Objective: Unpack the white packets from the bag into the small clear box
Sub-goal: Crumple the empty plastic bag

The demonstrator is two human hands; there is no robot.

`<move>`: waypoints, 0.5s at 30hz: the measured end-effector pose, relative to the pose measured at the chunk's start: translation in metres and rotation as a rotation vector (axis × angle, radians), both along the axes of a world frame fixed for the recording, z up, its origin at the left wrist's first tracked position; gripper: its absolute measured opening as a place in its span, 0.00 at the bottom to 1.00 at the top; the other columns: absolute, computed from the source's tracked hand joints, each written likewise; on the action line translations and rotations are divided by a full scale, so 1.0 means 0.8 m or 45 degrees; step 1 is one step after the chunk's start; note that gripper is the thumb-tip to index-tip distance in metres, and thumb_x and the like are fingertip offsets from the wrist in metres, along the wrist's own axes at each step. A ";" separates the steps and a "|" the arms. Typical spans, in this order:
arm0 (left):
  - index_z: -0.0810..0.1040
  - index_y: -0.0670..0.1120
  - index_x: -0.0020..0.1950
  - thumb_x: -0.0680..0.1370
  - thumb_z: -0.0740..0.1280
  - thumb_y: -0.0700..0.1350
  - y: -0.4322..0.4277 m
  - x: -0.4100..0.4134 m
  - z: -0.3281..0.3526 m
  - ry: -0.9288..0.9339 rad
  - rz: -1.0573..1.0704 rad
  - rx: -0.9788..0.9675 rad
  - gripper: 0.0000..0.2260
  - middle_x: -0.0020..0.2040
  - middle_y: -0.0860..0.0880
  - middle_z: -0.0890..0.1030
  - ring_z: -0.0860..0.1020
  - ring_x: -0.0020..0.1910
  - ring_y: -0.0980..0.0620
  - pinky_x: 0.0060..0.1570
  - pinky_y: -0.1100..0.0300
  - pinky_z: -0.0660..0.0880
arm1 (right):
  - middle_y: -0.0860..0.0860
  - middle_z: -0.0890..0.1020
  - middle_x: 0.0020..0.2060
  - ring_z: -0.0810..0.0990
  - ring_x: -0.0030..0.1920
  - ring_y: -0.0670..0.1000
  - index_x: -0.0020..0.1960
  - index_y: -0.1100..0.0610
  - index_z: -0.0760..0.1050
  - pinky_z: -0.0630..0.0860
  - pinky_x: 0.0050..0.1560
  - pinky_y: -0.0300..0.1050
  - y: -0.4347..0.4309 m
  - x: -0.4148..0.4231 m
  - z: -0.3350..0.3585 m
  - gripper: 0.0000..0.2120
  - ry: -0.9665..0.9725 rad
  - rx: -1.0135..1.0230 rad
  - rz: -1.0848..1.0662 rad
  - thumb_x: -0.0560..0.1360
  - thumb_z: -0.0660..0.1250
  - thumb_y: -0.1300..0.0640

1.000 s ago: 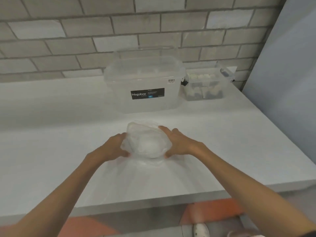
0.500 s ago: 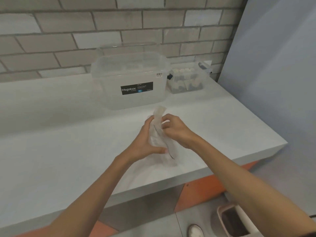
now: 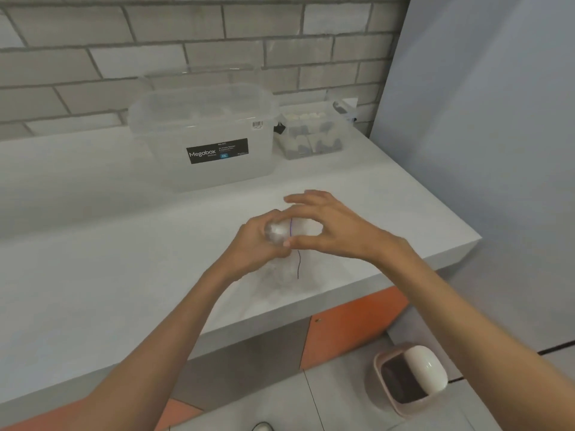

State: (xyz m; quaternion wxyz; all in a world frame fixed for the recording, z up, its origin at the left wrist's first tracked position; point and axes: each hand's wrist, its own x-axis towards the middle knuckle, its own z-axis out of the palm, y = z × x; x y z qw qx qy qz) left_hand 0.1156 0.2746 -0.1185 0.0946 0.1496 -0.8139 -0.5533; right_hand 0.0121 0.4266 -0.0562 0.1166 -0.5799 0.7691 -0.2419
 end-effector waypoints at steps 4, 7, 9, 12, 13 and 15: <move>0.78 0.47 0.53 0.66 0.72 0.34 0.043 -0.008 0.009 0.095 0.080 0.358 0.18 0.47 0.49 0.79 0.80 0.45 0.50 0.43 0.53 0.79 | 0.38 0.73 0.65 0.68 0.63 0.37 0.68 0.45 0.70 0.60 0.62 0.26 0.061 -0.012 -0.019 0.27 -0.230 -0.079 -0.062 0.71 0.73 0.46; 0.76 0.45 0.55 0.68 0.72 0.29 0.098 -0.019 0.006 0.171 0.140 0.619 0.19 0.49 0.47 0.80 0.81 0.45 0.48 0.37 0.56 0.78 | 0.37 0.69 0.67 0.68 0.65 0.34 0.70 0.46 0.66 0.64 0.62 0.27 0.109 -0.016 -0.035 0.34 -0.356 -0.098 -0.033 0.68 0.76 0.48; 0.75 0.45 0.58 0.68 0.71 0.29 0.141 -0.028 0.000 0.218 0.191 0.757 0.22 0.51 0.45 0.80 0.81 0.45 0.47 0.38 0.56 0.78 | 0.36 0.68 0.67 0.66 0.64 0.30 0.71 0.47 0.64 0.63 0.60 0.24 0.141 -0.022 -0.053 0.36 -0.369 -0.164 -0.034 0.68 0.78 0.53; 0.72 0.45 0.62 0.67 0.72 0.27 0.203 -0.041 -0.016 0.266 0.196 0.841 0.27 0.53 0.44 0.79 0.80 0.48 0.47 0.45 0.52 0.80 | 0.39 0.73 0.64 0.70 0.62 0.33 0.69 0.51 0.68 0.64 0.58 0.24 0.194 -0.039 -0.080 0.32 -0.324 -0.300 -0.149 0.69 0.76 0.59; 0.71 0.45 0.63 0.67 0.73 0.27 0.222 -0.044 -0.021 0.267 0.172 0.862 0.29 0.53 0.45 0.79 0.80 0.50 0.48 0.47 0.52 0.80 | 0.38 0.75 0.61 0.72 0.59 0.33 0.68 0.51 0.70 0.65 0.57 0.24 0.213 -0.046 -0.086 0.29 -0.305 -0.335 -0.195 0.70 0.75 0.59; 0.71 0.46 0.66 0.68 0.73 0.30 0.253 -0.048 -0.029 0.238 0.107 0.908 0.29 0.55 0.45 0.80 0.81 0.54 0.48 0.49 0.53 0.79 | 0.32 0.77 0.52 0.75 0.52 0.30 0.65 0.51 0.73 0.67 0.52 0.24 0.247 -0.057 -0.097 0.25 -0.293 -0.366 -0.278 0.71 0.74 0.59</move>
